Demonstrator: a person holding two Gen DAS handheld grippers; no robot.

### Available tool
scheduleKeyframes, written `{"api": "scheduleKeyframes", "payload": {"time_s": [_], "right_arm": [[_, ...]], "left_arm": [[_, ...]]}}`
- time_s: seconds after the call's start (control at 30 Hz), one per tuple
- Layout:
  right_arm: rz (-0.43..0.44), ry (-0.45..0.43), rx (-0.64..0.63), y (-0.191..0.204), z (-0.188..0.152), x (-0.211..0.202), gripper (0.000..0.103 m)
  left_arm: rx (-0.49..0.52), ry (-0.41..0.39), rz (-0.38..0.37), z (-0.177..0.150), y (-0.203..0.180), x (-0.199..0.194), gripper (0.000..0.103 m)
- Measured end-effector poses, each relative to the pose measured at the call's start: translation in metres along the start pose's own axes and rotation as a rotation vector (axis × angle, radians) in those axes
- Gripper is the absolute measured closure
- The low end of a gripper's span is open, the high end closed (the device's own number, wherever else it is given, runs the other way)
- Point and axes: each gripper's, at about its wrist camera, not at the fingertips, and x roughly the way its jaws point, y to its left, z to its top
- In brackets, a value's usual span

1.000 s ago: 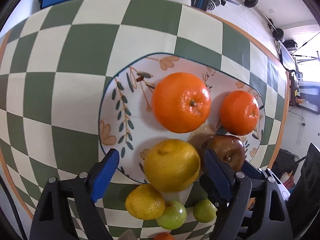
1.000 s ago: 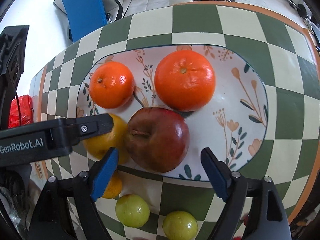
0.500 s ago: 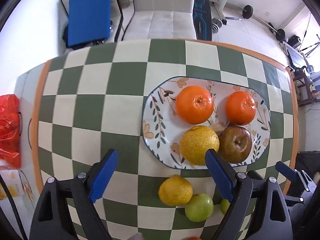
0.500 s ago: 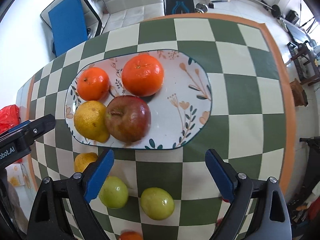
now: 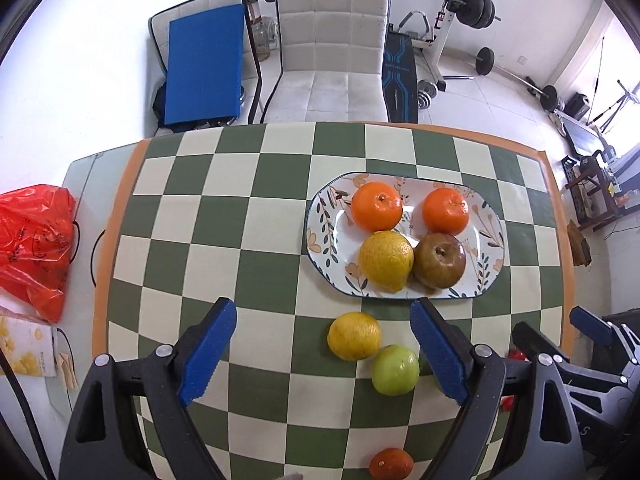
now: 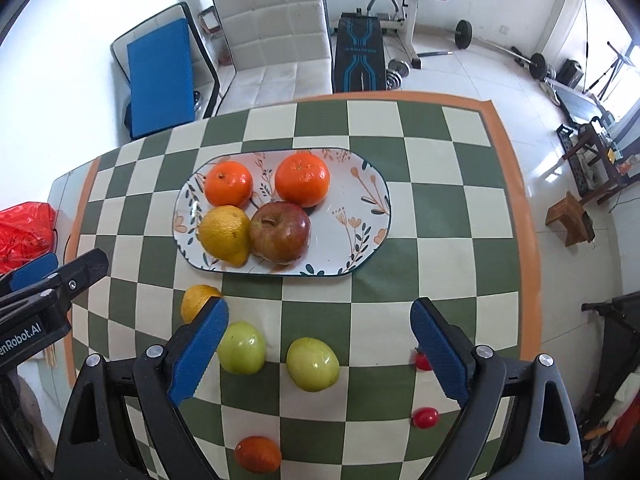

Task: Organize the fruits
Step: 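Lift both tools back toward the remaining fruits, then grasp a green apple with the right tool while the left tool grasps a lemon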

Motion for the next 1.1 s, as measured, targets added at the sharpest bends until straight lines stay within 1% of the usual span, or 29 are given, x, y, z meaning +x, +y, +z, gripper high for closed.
{"api": "scheduleKeyframes", "payload": {"time_s": [0.4, 0.6, 0.77, 0.83, 0.9, 0.97, 1.1], "right_arm": [[0.021, -0.096, -0.002, 0.004, -0.032, -0.073, 0.008], [0.033, -0.126, 0.015, 0.005, -0.038, -0.093, 0.008], [0.048, -0.133, 0.028, 0.008, -0.037, -0.097, 0.008], [0.06, -0.119, 0.044, 0.006, -0.035, -0.092, 0.008], [0.076, -0.085, 0.071, 0.0, -0.033, -0.076, 0.008], [0.101, -0.04, 0.11, -0.009, -0.032, -0.054, 0.008], [0.176, 0.121, 0.23, -0.032, -0.04, 0.02, 0.008]], "left_arm": [[0.012, -0.083, -0.024, -0.032, -0.001, -0.061, 0.014], [0.008, -0.099, -0.029, -0.039, 0.0, -0.074, 0.014], [0.002, -0.098, -0.03, -0.039, 0.001, -0.074, 0.014], [-0.002, -0.09, -0.031, -0.037, 0.002, -0.071, 0.014], [-0.014, -0.075, -0.024, -0.033, 0.006, -0.061, 0.014], [-0.022, -0.047, -0.014, -0.029, 0.009, -0.049, 0.0], [-0.054, 0.058, -0.014, -0.024, 0.018, -0.005, 0.0]]}}
